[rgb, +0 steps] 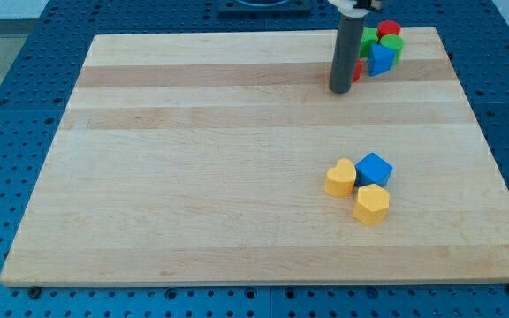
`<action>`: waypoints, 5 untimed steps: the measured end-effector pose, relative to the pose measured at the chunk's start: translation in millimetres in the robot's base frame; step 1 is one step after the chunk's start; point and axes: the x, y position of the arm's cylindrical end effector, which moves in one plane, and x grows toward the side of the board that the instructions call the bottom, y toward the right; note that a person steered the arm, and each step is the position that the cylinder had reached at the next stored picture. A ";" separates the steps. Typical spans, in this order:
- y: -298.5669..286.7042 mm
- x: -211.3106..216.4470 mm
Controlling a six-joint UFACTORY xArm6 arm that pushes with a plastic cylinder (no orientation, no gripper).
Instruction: Slide the yellow hexagon below the yellow heart
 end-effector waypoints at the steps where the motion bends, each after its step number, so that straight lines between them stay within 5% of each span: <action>1: 0.0 -9.3; 4: 0.0 -34.1; 5: 0.0 -8.1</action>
